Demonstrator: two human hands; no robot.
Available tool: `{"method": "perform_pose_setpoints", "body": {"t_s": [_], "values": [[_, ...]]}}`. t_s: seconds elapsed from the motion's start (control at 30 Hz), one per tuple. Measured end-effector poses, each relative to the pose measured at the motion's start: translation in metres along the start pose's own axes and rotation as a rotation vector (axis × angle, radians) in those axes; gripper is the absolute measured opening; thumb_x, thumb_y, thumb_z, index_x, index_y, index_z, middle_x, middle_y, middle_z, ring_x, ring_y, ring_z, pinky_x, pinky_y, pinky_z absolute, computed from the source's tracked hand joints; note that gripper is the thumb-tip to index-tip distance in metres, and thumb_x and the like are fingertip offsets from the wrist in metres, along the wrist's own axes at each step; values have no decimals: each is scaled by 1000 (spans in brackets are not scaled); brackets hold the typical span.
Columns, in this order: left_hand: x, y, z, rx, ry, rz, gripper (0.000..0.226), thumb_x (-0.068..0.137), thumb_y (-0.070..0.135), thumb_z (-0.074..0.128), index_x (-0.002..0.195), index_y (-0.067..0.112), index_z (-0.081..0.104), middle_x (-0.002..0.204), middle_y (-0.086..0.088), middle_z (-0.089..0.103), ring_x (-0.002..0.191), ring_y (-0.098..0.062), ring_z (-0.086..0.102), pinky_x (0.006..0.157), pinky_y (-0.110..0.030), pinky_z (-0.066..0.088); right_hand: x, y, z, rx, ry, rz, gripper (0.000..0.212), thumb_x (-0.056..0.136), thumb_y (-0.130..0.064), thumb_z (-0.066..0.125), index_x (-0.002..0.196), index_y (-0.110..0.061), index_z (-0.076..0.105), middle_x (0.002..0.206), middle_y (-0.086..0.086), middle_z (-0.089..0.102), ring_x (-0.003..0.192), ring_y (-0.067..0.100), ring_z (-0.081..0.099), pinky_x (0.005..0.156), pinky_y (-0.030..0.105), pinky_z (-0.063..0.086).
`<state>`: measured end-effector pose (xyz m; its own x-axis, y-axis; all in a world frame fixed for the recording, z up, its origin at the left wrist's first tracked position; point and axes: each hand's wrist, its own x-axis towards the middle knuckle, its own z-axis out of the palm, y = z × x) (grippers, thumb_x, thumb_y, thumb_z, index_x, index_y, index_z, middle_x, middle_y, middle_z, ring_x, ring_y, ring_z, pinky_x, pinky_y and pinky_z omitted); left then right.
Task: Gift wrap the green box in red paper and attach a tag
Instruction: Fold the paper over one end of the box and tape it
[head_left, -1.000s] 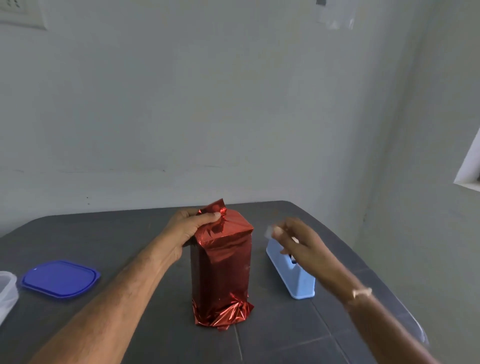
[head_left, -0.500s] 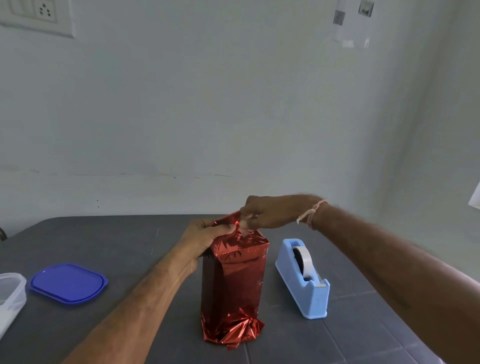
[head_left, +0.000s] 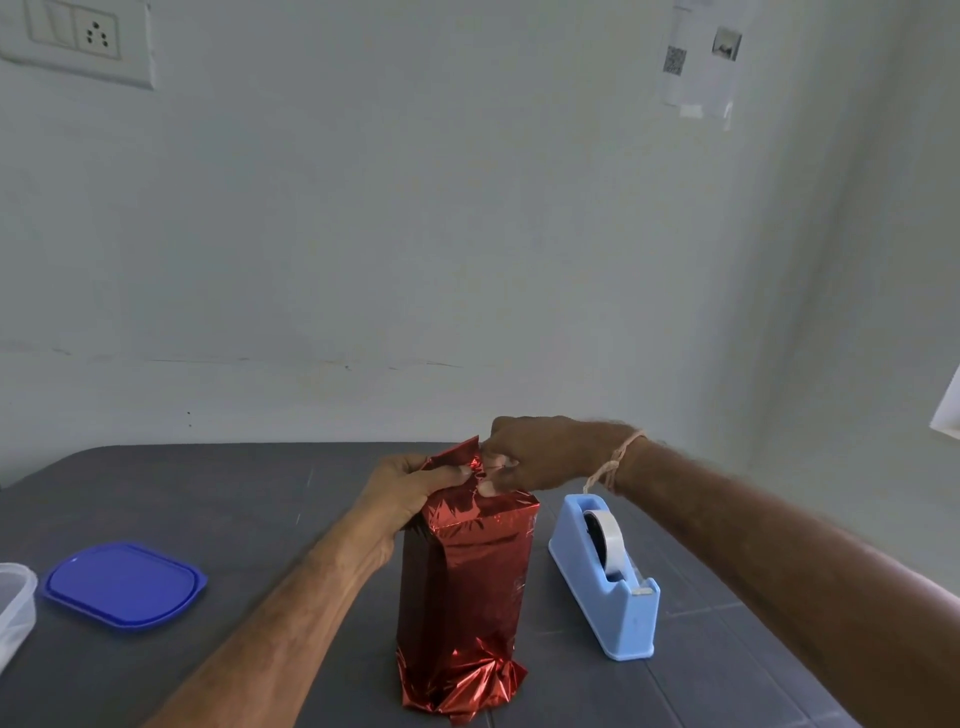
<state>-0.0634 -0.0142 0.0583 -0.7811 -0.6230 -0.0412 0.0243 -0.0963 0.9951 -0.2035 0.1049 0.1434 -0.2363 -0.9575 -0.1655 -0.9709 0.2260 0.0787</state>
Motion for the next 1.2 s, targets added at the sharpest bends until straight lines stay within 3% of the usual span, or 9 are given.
{"method": "perform_pose_setpoints", "body": {"t_s": [0.13, 0.37, 0.53, 0.67, 0.87, 1.03, 1.2], "values": [[-1, 1, 1, 4, -1, -2, 19, 80, 12, 84, 95, 2, 77, 77, -12, 78, 56, -15, 72, 49, -20, 54, 0, -4, -5, -63, -23, 34, 44, 98, -56, 57, 118, -17, 66, 118, 1, 63, 103, 20, 62, 88, 39, 51], [-1, 0, 0, 17, 12, -10, 22, 80, 14, 85, 97, 3, 77, 77, -11, 78, 57, -14, 72, 48, -20, 53, 1, -7, -6, -156, -19, 59, 50, 96, -61, 55, 121, -19, 65, 120, 0, 64, 99, 17, 58, 81, 34, 40], [-3, 1, 1, 41, 3, 3, 22, 80, 17, 85, 96, 5, 77, 82, -12, 79, 63, -16, 74, 56, -23, 55, 2, 1, -7, -223, 16, 140, 69, 85, -80, 54, 109, -16, 65, 109, 1, 65, 92, 20, 61, 76, 35, 40], [-3, 1, 1, 36, 8, 3, 24, 79, 17, 85, 99, 4, 77, 83, -12, 79, 63, -16, 75, 57, -23, 56, -1, 16, 5, 63, 27, 213, 67, 78, -83, 60, 105, -21, 63, 107, -3, 68, 98, 20, 64, 84, 38, 52], [-4, 2, 1, 18, 16, -2, 21, 79, 14, 85, 96, 3, 77, 81, -13, 79, 60, -16, 73, 53, -22, 56, -13, 33, 22, 655, 57, 258, 25, 96, -41, 66, 103, -18, 69, 102, -5, 74, 100, 15, 73, 76, 29, 58], [-5, 2, 0, 29, 11, 3, 23, 80, 18, 85, 96, 4, 77, 84, -13, 79, 64, -17, 74, 54, -22, 55, -18, 20, 32, 801, 103, 290, 48, 84, -66, 70, 100, -22, 65, 97, -10, 70, 90, 8, 67, 83, 35, 60], [-8, 2, 2, 18, 18, 15, 17, 83, 17, 82, 95, 6, 79, 83, -13, 79, 63, -15, 74, 52, -19, 54, -19, 5, 41, 890, 98, 381, 56, 81, -67, 73, 110, -19, 67, 99, -9, 69, 94, 11, 65, 93, 41, 58]]}}
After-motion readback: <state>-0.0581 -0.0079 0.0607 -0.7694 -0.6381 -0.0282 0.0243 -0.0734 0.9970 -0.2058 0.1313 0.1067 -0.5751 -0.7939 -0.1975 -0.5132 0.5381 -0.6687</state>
